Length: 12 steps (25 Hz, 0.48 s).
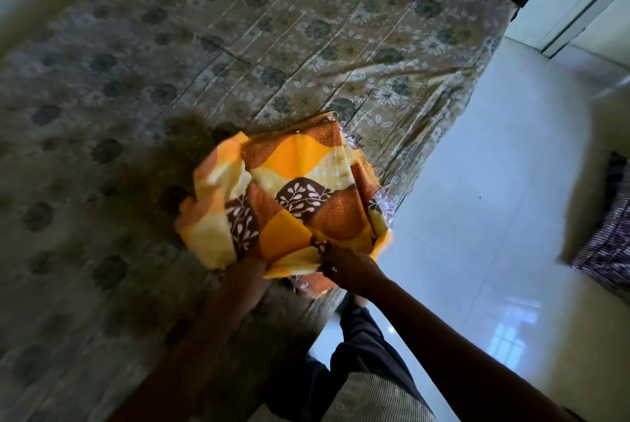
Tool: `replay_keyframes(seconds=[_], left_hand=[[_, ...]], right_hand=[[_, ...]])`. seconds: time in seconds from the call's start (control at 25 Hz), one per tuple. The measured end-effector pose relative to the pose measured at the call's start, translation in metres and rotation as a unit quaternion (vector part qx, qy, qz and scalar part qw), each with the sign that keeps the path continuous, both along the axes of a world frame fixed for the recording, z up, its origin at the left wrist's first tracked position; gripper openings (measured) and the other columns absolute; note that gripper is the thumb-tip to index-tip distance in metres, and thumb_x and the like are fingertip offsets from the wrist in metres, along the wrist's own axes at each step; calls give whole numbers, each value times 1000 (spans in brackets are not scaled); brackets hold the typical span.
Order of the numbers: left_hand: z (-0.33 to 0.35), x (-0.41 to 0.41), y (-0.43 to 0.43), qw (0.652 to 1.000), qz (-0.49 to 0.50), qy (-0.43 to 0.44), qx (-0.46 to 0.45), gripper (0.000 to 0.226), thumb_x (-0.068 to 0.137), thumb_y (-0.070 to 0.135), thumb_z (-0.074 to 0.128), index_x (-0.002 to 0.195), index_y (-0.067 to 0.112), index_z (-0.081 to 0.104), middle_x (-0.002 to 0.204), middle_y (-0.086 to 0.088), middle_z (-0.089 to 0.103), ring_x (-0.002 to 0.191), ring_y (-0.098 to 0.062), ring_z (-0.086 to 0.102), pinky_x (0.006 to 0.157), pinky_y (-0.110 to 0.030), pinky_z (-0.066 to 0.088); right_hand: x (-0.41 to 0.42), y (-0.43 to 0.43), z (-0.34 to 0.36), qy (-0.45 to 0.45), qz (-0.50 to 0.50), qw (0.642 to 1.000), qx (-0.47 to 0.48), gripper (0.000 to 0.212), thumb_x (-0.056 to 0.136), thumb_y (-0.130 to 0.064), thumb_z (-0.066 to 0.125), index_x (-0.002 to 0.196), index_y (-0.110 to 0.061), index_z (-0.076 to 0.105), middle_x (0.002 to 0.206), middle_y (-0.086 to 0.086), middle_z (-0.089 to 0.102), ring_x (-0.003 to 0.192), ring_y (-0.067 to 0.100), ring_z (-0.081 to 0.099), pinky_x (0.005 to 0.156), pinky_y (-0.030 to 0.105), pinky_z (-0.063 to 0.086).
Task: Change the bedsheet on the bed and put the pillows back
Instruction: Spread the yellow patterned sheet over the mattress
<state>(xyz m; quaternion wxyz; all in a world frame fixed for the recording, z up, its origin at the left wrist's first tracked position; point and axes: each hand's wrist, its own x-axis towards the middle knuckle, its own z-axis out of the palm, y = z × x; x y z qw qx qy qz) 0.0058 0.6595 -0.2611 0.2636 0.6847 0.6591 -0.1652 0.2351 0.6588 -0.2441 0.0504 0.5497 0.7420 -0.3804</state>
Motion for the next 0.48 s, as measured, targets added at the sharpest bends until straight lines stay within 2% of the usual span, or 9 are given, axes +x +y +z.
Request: replay_keyframes(seconds=[0.08, 0.12, 0.2, 0.24, 0.28, 0.36, 0.48], left_hand=[[13, 7, -15, 995, -77, -21, -61, 44, 86, 32, 60, 126, 13, 53, 134, -11, 49, 124, -28, 45, 98, -34, 34], [16, 9, -12, 992, -87, -54, -69, 52, 86, 34, 61, 131, 14, 49, 139, -10, 45, 128, -26, 41, 102, -31, 32], [22, 14, 11, 991, -51, -108, -55, 51, 88, 34, 59, 134, 16, 46, 138, -7, 47, 127, -23, 44, 103, -31, 35], [25, 19, 34, 991, -32, -128, -17, 47, 90, 32, 58, 133, 16, 48, 134, -7, 51, 124, -23, 47, 102, -33, 37], [24, 26, 60, 990, -16, -143, 10, 45, 91, 30, 56, 132, 16, 49, 132, -8, 53, 122, -24, 49, 100, -35, 39], [31, 42, 108, 985, -18, -164, 54, 46, 92, 29, 55, 135, 15, 47, 132, -10, 53, 121, -25, 50, 98, -36, 41], [20, 56, 177, 988, -22, -130, 83, 51, 93, 25, 53, 140, 9, 39, 139, -14, 45, 129, -28, 42, 104, -35, 35]], right_hand=[[-4, -3, 9, 45, -4, 997, -62, 40, 90, -23, 58, 127, -9, 54, 132, 10, 53, 114, 26, 54, 96, 33, 45], [-2, 0, 9, 73, -43, 992, -95, 44, 89, -21, 60, 131, -10, 51, 133, 10, 52, 113, 26, 55, 96, 30, 45], [1, 13, 22, 127, -163, 973, -107, 39, 90, -18, 59, 129, -12, 54, 127, 9, 58, 109, 26, 59, 84, 20, 45], [5, 30, 24, 130, -210, 966, -80, 37, 90, -19, 59, 127, -13, 55, 125, 9, 59, 109, 26, 60, 81, 19, 45], [10, 52, 21, 123, -234, 964, -35, 38, 90, -20, 60, 127, -14, 55, 127, 8, 59, 110, 25, 59, 86, 22, 45], [20, 98, 15, 113, -227, 967, 23, 40, 88, -21, 62, 128, -15, 55, 131, 7, 57, 114, 23, 57, 100, 30, 40], [18, 183, -10, 82, -156, 982, 60, 42, 88, -23, 62, 128, -14, 55, 134, 7, 54, 120, 23, 53, 99, 27, 37]])
